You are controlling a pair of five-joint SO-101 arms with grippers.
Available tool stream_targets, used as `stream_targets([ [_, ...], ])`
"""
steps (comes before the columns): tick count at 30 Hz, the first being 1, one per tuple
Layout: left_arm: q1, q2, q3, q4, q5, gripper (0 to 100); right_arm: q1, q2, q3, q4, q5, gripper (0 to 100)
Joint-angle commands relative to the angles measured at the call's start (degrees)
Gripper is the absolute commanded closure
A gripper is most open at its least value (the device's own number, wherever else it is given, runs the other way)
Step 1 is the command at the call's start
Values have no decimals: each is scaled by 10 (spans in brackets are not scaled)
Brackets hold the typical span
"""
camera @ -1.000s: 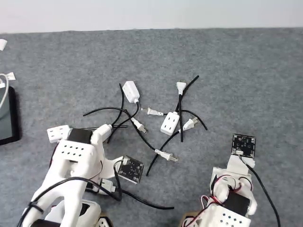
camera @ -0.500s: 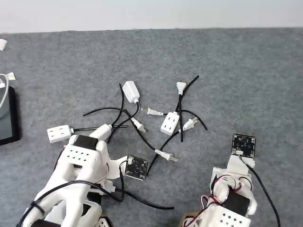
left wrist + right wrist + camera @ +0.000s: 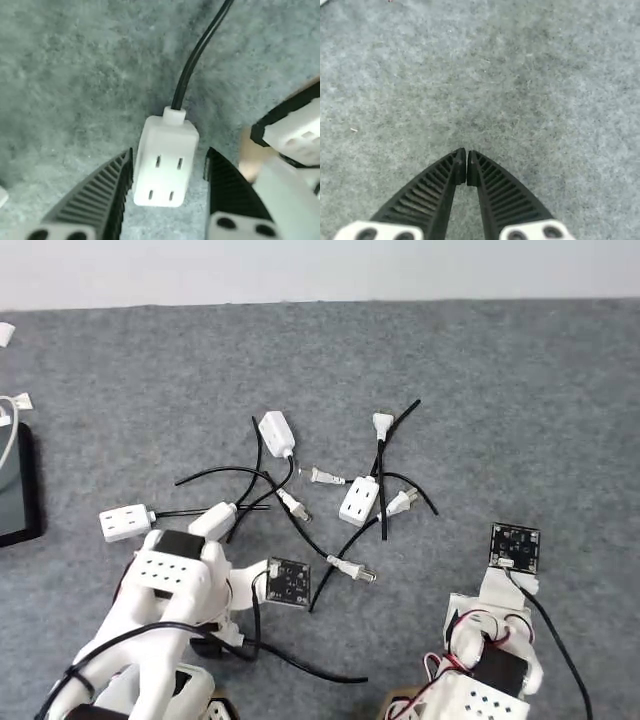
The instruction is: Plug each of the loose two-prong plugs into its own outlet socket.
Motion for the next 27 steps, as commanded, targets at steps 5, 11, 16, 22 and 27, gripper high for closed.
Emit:
stream_targets([
  [5,-3,-6,35,-51,6,790,26,-7,10,-2,52,987],
  [11,-2,-2,49,-52,10,853,26,-7,10,-2,52,987],
  [16,-2,-6,46,-47,10,979,26,-8,10,-2,52,987],
  [22,33,-7,-2,-51,5,989,26,-8,10,-2,52,987],
  [27,105,-51,-39,-118,67,989,26,-8,10,-2,52,987],
])
